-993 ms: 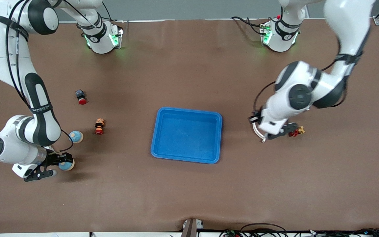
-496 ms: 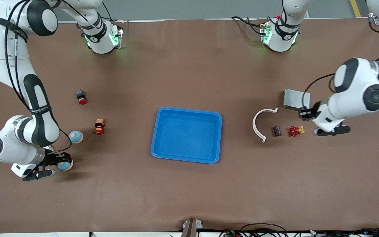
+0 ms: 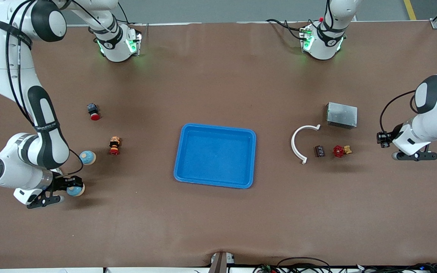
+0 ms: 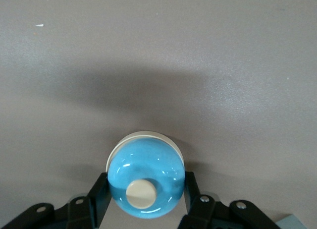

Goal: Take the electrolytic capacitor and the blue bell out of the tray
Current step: 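Carry the second capacitor with the left gripper toward the white clip, then set the bell down with the right gripper while the left gripper places the capacitor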

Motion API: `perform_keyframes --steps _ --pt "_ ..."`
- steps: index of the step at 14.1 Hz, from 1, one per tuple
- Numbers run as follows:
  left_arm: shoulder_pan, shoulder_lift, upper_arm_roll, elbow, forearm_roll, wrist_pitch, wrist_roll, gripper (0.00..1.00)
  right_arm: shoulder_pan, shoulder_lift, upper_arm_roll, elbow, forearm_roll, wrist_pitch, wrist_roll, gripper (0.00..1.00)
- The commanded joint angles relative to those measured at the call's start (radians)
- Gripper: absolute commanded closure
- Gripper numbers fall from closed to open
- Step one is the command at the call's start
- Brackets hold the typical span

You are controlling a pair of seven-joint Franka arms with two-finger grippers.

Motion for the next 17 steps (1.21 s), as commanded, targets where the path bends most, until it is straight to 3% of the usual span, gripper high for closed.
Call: perform_keyframes --steps 1,7,8,9,10,17 --pt "0.008 0.058 0.004 0.002 0.051 0.062 0.002 1.0 -0.018 0.004 0.017 -0.002 0.019 0.014 -0.023 1.0" --pt "0.0 0.169 0.004 0.0 0.247 0.085 -0.121 1.0 -0.019 0.007 0.019 -0.003 0.022 0.015 -0.02 1.0" --pt "0.0 0.186 0.004 0.003 0.27 0.085 -0.139 1.0 -0.019 0.007 0.017 -0.003 0.024 0.015 -0.02 0.87" --pt "0.0 0.195 0.004 0.006 0.276 0.086 -0.15 1.0 -0.019 0.007 0.019 -0.003 0.025 0.015 -0.02 0.2" --pt "-0.011 0.204 0.004 0.009 0.276 0.086 -0.159 1.0 -0.019 0.007 0.019 -0.003 0.031 0.017 -0.02 0.0" --pt "-0.103 0.232 0.058 0.037 0.281 0.092 -0.227 1.0 -0.016 0.003 0.017 -0.002 0.033 0.018 -0.02 0.0"
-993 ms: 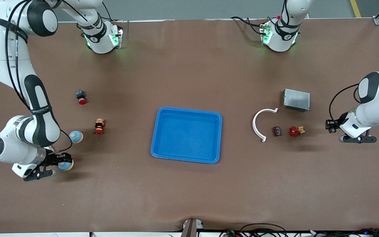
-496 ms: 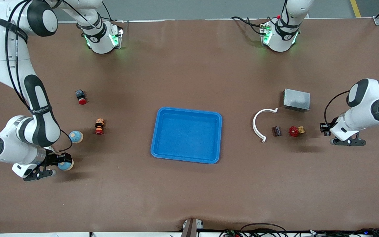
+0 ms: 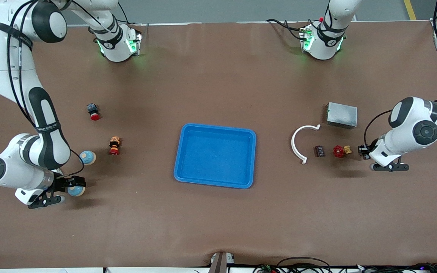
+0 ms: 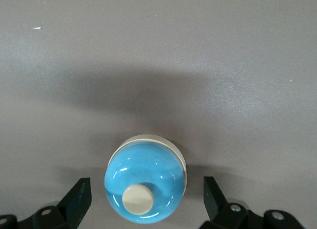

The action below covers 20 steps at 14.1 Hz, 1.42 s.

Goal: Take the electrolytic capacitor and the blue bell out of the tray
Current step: 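Set the bell down with the right gripper while the left gripper places the capacitor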

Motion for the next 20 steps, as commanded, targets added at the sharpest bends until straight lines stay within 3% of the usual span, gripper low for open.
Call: perform_keyframes --steps 1,8,9,11,12,18,20 --pt "-0.02 0.014 0.027 0.02 0.037 0.008 -0.013 1.0 -0.014 -0.009 0.018 -0.002 0.022 -0.002 -0.014 0.0" --pt "-0.04 0.051 0.045 0.041 0.051 0.017 -0.011 0.97 -0.005 -0.045 0.021 0.02 0.024 -0.079 -0.003 0.0" --pt "-0.038 0.053 0.048 0.043 0.051 0.017 -0.011 0.77 -0.002 -0.058 0.022 0.024 0.024 -0.08 -0.003 0.0" --pt "-0.035 0.053 0.05 0.041 0.051 0.017 -0.008 0.06 0.008 -0.079 0.023 0.032 0.022 -0.117 0.012 0.0" --pt "-0.032 0.05 0.05 0.041 0.051 0.017 -0.008 0.0 0.01 -0.091 0.023 0.037 0.022 -0.132 0.026 0.0" --pt "-0.011 0.004 0.047 0.041 0.032 -0.003 0.013 0.0 0.077 -0.258 0.015 0.037 0.005 -0.296 0.206 0.0" --pt "0.026 -0.007 0.016 0.043 0.032 -0.038 0.036 0.0 0.081 -0.31 0.015 0.037 0.005 -0.35 0.217 0.0"
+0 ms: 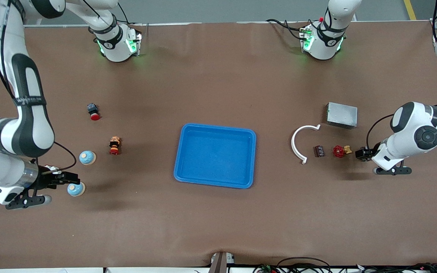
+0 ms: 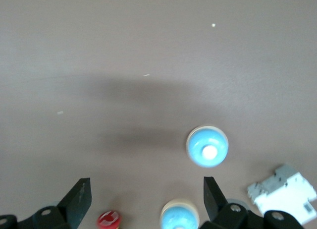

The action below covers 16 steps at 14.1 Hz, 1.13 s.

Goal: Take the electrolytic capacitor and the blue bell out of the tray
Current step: 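Set the bell down with the right gripper while the left gripper places the capacitor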

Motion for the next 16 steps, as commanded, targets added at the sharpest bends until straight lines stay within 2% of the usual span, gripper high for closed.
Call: perform_keyframes --steps 1,4,7,9,11,14,16 --pt "0.062 -0.052 -0.036 -0.007 0.01 -0.05 0.079 0.0 0.005 -0.085 -0.007 -0.029 -0.003 -0.051 0.025 0.0" --pt "0.146 -0.058 -0.062 0.032 -0.042 -0.081 0.283 0.0 0.023 -0.144 -0.007 -0.029 -0.026 -0.087 0.036 0.0" --pt "0.18 -0.072 -0.102 0.143 -0.112 -0.257 0.446 0.0 0.037 -0.167 -0.007 -0.031 -0.042 -0.126 0.093 0.0" --pt "0.18 -0.071 -0.147 0.219 -0.119 -0.387 0.462 0.0 0.041 -0.184 -0.006 -0.032 -0.047 -0.143 0.096 0.0" --pt "0.18 -0.071 -0.177 0.265 -0.122 -0.461 0.467 0.0 0.06 -0.185 -0.007 -0.026 -0.05 -0.145 0.143 0.0" --pt "0.18 -0.078 -0.185 0.276 -0.174 -0.469 0.46 0.0 0.095 -0.219 -0.003 -0.031 -0.12 -0.15 0.237 0.0" --pt "0.18 -0.109 -0.19 0.276 -0.189 -0.472 0.457 0.0 0.097 -0.237 -0.003 -0.038 -0.121 -0.157 0.244 0.0"
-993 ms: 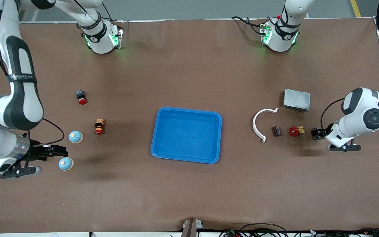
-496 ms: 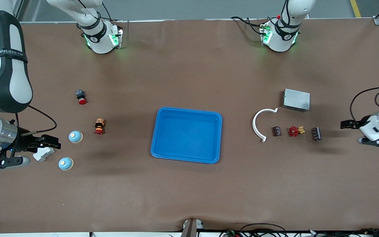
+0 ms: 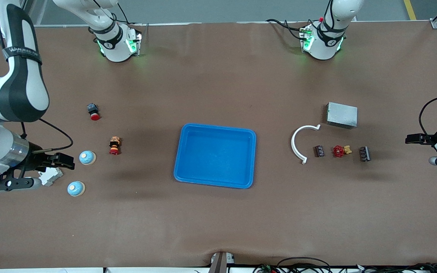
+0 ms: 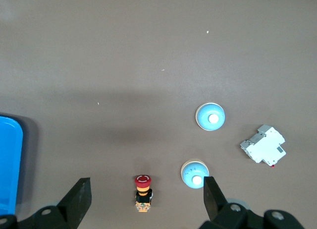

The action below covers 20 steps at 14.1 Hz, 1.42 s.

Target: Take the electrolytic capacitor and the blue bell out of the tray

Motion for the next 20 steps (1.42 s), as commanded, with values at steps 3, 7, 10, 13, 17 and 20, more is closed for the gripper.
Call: perform_keyframes --steps 3,7,10,13,17,20 --pt "0.001 -0.066 -0.006 0.033 -0.075 -0.063 0.01 0.0 0.002 -0.076 -0.001 -0.037 -0.017 -0.041 0.031 0.0" --pt "0.003 -0.119 -0.018 0.05 -0.118 -0.107 0.014 0.0 -0.001 -0.139 -0.001 -0.1 -0.011 -0.042 0.031 0.0" --pt "0.0 -0.138 -0.058 0.093 -0.157 -0.169 -0.001 0.0 0.0 -0.16 -0.001 -0.134 -0.01 -0.032 0.031 0.0" --pt "-0.026 -0.207 -0.047 0.087 -0.175 -0.172 -0.001 0.0 0.002 -0.173 0.001 -0.134 -0.007 -0.035 0.031 0.0" --pt "-0.244 -0.296 0.156 0.093 -0.291 -0.17 -0.006 0.0 0.003 -0.214 0.001 -0.186 -0.007 -0.035 0.031 0.0" --pt "-0.422 -0.33 0.331 0.101 -0.361 -0.167 -0.007 0.0 -0.001 -0.275 -0.001 -0.2 -0.008 -0.05 0.031 0.0"
